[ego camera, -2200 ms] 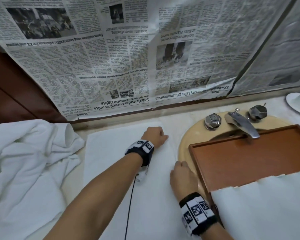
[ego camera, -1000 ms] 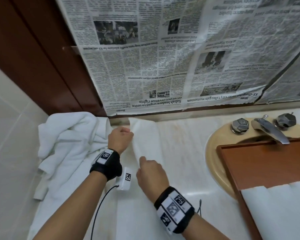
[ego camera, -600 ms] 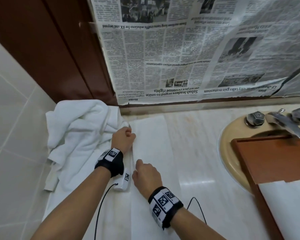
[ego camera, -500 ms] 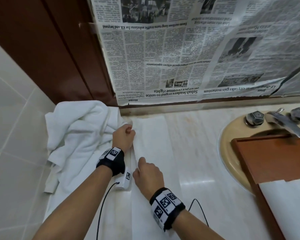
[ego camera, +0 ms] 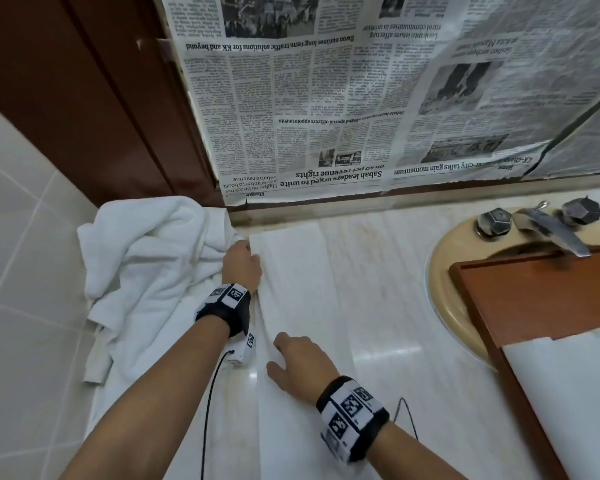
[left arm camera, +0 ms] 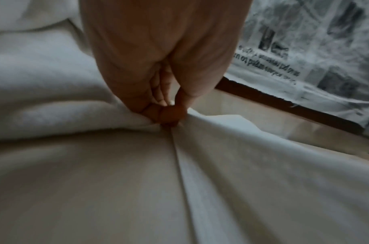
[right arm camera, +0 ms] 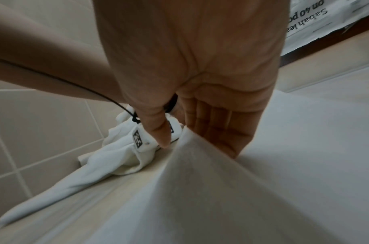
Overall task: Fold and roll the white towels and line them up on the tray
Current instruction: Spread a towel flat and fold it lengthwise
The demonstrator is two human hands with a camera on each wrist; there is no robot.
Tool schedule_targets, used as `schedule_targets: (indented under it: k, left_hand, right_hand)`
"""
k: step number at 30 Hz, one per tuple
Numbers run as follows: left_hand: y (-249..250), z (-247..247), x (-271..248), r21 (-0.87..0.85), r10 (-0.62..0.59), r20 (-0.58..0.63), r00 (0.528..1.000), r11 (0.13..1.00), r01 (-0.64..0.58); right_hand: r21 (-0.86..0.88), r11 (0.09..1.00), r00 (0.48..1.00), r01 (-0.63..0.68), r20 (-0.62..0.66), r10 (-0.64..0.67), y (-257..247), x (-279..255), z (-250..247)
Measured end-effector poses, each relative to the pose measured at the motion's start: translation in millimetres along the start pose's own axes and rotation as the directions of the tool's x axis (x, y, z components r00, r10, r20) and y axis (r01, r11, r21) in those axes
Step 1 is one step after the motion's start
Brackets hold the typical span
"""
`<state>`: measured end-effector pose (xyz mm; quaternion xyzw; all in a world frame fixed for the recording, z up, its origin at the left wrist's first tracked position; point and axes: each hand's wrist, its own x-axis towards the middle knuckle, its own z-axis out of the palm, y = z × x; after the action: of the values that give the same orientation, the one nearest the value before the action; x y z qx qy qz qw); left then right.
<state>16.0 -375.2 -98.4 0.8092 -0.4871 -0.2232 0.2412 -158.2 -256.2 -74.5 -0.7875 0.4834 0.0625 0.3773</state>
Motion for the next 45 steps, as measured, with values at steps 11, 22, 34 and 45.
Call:
schedule_targets:
  k: [11, 22, 34, 45]
  left_hand:
    - [-31.5, -2.8, -130.1, 0.038, -0.211, 0.35, 0.913, 0.977, 0.211]
    - [-25.8, -19.9, -151.2, -0.03, -0.154, 0.24, 0.959, 0.986, 0.165]
    - [-34.3, -24.7, -186.2, 0.027, -0.122, 0.266, 0.956, 0.992, 0.119]
    - [-49.2, -9.1, -238.5, -0.004, -0.128, 0.075, 0.989, 0.992, 0.129]
  right_hand:
    - [0.108, 0.992, 0.994, -0.057, -0.083, 0.067, 43.5, -88.1, 31.5]
    - [-0.151, 0.987, 0.985, -0.049, -0.172, 0.023, 6.4, -163.6, 36.6]
    - [-0.161, 0.986, 0.996, -0.042, -0.089, 0.028, -37.6, -167.2, 114.6]
    - [-0.146, 0.986, 0.984, 0.079, -0.148, -0.101, 2.0, -210.9, 111.5]
